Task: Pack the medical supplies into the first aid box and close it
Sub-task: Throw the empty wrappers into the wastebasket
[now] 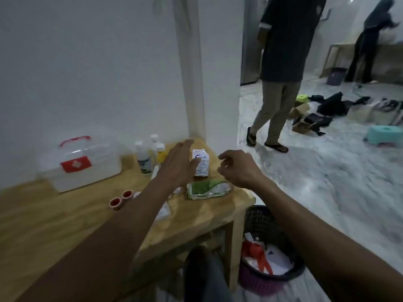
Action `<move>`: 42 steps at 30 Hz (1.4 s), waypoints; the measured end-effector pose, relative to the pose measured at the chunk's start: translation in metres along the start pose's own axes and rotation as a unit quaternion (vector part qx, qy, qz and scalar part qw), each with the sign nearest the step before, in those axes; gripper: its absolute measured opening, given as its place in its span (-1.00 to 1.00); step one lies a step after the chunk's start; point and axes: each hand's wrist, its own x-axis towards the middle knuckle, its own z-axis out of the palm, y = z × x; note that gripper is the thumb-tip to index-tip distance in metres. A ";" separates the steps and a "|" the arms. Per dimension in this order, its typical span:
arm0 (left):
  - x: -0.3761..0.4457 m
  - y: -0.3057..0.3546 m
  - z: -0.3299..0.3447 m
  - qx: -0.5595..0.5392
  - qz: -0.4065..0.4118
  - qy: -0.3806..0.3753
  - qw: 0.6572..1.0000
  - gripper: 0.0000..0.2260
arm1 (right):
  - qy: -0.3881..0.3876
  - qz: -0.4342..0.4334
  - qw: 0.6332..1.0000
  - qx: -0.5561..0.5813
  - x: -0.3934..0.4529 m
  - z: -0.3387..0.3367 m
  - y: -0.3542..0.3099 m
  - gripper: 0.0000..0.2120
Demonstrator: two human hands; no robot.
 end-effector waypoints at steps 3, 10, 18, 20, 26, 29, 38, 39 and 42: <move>0.019 -0.009 0.020 0.012 -0.021 -0.028 0.999 -0.46 | -0.065 0.006 0.998 -0.013 0.004 0.011 0.015 -0.57; 0.063 -0.019 0.052 0.008 -0.114 -0.088 0.990 -0.43 | -0.148 0.008 0.989 0.002 0.016 0.020 0.031 -0.31; 0.084 -0.014 0.063 0.030 -0.147 -0.099 0.984 -0.31 | -0.201 0.044 0.979 -0.007 0.030 0.015 0.026 -0.34; 0.086 -0.011 0.062 0.034 -0.157 -0.102 0.982 -0.26 | -0.213 0.061 0.975 -0.013 0.031 0.014 0.023 -0.36; 0.082 -0.007 0.056 -0.006 -0.153 -0.050 0.987 -0.59 | -0.209 0.081 0.975 -0.005 0.027 0.011 0.024 -0.55; 0.074 -0.003 0.049 -0.047 -0.146 -0.009 0.988 -0.73 | -0.187 0.089 0.978 0.010 0.020 0.008 0.027 -0.64; 0.037 0.016 0.008 -0.086 -0.134 0.045 0.986 -0.74 | -0.157 0.124 0.978 0.068 0.002 -0.007 0.016 -0.56; 0.031 0.016 0.005 -0.089 -0.134 0.048 0.986 -0.74 | -0.155 0.124 0.978 0.066 0.001 -0.007 0.014 -0.54; 0.017 0.015 -0.002 -0.113 -0.140 0.066 0.982 -0.76 | -0.150 0.125 0.979 0.051 -0.001 -0.006 0.007 -0.58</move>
